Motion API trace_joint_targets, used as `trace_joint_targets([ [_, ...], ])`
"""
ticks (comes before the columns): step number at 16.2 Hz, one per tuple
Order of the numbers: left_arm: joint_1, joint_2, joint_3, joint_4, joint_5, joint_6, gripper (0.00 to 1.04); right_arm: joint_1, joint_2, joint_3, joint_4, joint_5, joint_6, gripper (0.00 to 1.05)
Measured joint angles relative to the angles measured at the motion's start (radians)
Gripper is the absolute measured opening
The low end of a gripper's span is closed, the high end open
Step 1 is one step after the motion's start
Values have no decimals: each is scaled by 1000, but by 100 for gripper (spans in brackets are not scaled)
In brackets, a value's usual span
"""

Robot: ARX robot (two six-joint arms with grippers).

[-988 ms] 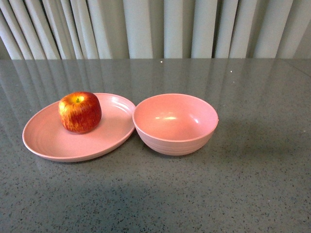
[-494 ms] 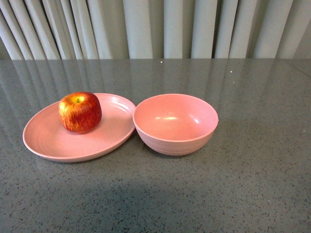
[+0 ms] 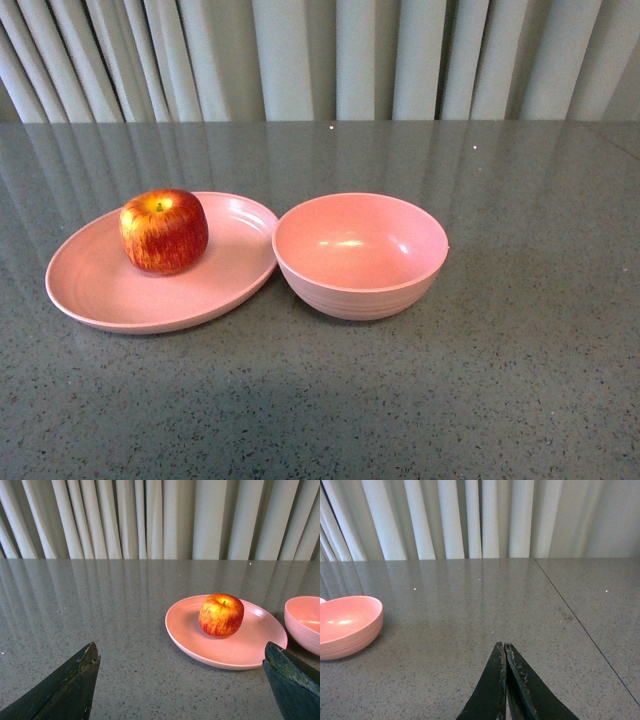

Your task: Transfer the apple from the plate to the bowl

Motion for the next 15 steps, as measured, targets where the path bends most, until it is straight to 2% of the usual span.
trace_joint_targets([
  [2, 0, 0, 0, 0, 0, 0, 98, 0, 0, 0, -3, 0, 0, 2],
  [3, 0, 0, 0, 0, 0, 0, 98, 0, 0, 0, -3, 0, 0, 6],
  [7, 0, 0, 0, 0, 0, 0, 98, 0, 0, 0, -3, 0, 0, 54],
  [9, 0, 0, 0, 0, 0, 0, 98, 0, 0, 0, -3, 0, 0, 69],
  [11, 0, 0, 0, 0, 0, 0, 98, 0, 0, 0, -3, 0, 0, 93],
  [12, 0, 0, 0, 0, 0, 0, 98, 0, 0, 0, -3, 0, 0, 100],
  [13, 0, 0, 0, 0, 0, 0, 98, 0, 0, 0, -3, 0, 0, 97],
  [15, 0, 0, 0, 0, 0, 0, 98, 0, 0, 0, -3, 0, 0, 98],
])
